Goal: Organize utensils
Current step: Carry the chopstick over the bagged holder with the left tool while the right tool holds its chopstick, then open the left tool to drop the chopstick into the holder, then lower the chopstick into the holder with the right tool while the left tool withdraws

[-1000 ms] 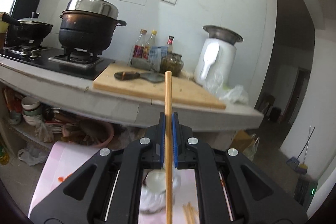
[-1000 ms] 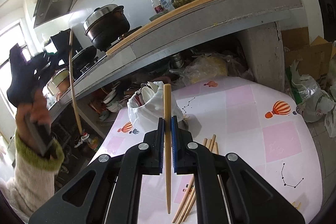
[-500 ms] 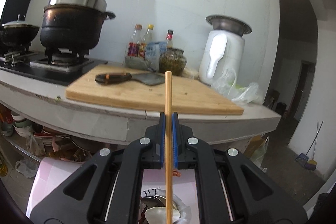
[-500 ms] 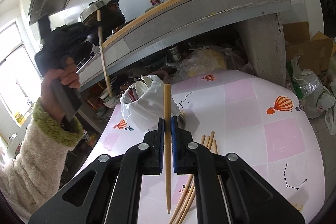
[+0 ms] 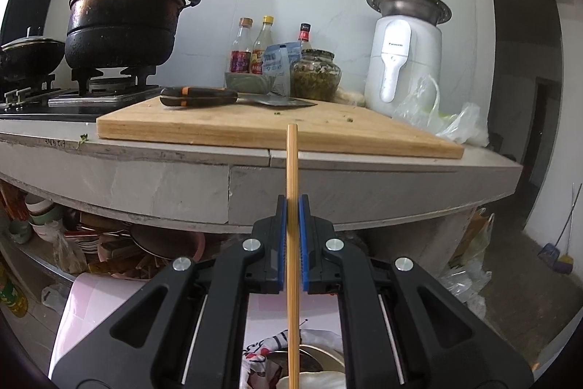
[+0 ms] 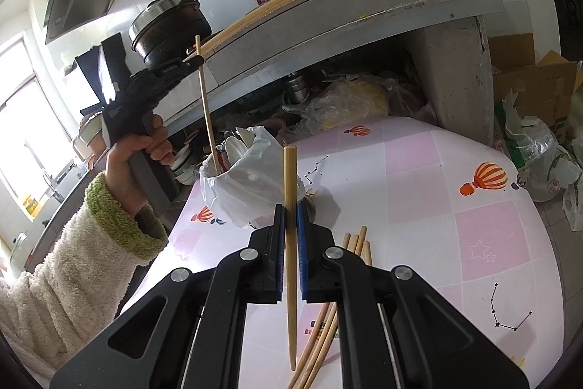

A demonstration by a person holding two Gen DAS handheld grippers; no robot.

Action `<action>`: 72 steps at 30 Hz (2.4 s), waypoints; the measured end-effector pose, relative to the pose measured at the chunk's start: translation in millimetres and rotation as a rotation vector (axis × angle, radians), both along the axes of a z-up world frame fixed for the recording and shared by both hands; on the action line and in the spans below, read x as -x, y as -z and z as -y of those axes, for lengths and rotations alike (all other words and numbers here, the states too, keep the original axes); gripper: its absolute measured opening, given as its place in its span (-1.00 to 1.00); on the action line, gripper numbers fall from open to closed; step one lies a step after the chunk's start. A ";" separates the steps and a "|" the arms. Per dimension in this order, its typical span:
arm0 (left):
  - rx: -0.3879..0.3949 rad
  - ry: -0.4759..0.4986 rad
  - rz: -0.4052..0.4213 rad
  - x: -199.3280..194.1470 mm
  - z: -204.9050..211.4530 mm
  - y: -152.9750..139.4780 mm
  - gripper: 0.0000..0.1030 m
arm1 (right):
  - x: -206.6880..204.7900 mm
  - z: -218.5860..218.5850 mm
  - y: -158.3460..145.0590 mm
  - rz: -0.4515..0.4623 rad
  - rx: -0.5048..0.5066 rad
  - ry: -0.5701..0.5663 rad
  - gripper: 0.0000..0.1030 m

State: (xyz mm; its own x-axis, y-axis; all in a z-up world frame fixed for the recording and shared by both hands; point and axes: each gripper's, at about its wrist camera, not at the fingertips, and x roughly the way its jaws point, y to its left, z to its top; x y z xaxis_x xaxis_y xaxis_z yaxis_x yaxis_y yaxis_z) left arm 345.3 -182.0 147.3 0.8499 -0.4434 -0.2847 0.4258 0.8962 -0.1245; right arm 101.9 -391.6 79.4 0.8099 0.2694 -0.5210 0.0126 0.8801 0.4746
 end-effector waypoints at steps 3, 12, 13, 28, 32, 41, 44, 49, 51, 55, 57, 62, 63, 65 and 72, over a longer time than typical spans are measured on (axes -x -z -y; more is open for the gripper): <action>-0.012 -0.006 0.008 -3.4 0.5 7.0 -0.89 | -0.5 0.1 0.3 -0.004 0.000 0.002 -0.87; -0.055 0.001 0.021 -1.9 0.2 31.2 -0.89 | -2.3 1.0 1.1 -0.009 0.004 0.000 -0.87; -0.060 0.003 0.018 -0.5 -1.6 34.4 -0.89 | -2.5 0.7 1.1 -0.009 0.004 -0.001 -0.87; -0.100 0.005 -0.008 27.1 -19.9 53.4 -0.89 | -1.7 -5.8 -3.3 0.001 0.011 -0.021 -0.87; -0.138 -0.003 -0.033 32.0 -18.3 62.0 -0.89 | 1.1 -5.4 -5.6 0.006 0.012 -0.020 -0.87; -0.229 -0.024 -0.076 41.9 -14.9 74.6 -0.88 | 6.0 -8.1 -10.9 0.016 0.018 -0.024 -0.87; -0.224 -0.035 -0.098 41.8 -18.0 73.4 -0.88 | 7.9 -9.9 -14.1 0.019 0.026 -0.025 -0.87; -0.186 -0.045 -0.135 41.4 -27.8 70.0 -0.64 | 11.0 -11.4 -22.8 0.029 0.040 -0.025 -0.87; -0.166 -0.045 -0.143 43.6 -32.6 67.9 -0.45 | 11.1 -10.9 -26.5 0.034 0.040 -0.026 -0.87; -0.129 -0.050 -0.150 52.9 -48.6 63.3 -0.18 | 7.2 -12.2 -39.3 0.050 0.043 -0.040 -0.87; -0.111 -0.056 -0.156 60.4 -59.9 60.8 -0.09 | 2.0 -13.7 -51.3 0.069 0.051 -0.052 -0.87; -0.088 -0.074 -0.169 85.5 -90.7 59.1 0.20 | -21.9 -20.9 -87.8 0.131 0.081 -0.092 -0.87; -0.081 -0.078 -0.173 91.4 -97.8 59.9 0.23 | -29.3 -22.4 -96.9 0.147 0.083 -0.102 -0.87; -0.067 -0.089 -0.181 105.1 -115.1 62.7 0.35 | -43.9 -27.3 -114.5 0.179 0.091 -0.120 -0.87; -0.062 -0.152 -0.234 147.8 -170.3 87.5 0.50 | -108.7 -48.8 -164.1 0.287 0.124 -0.140 -0.87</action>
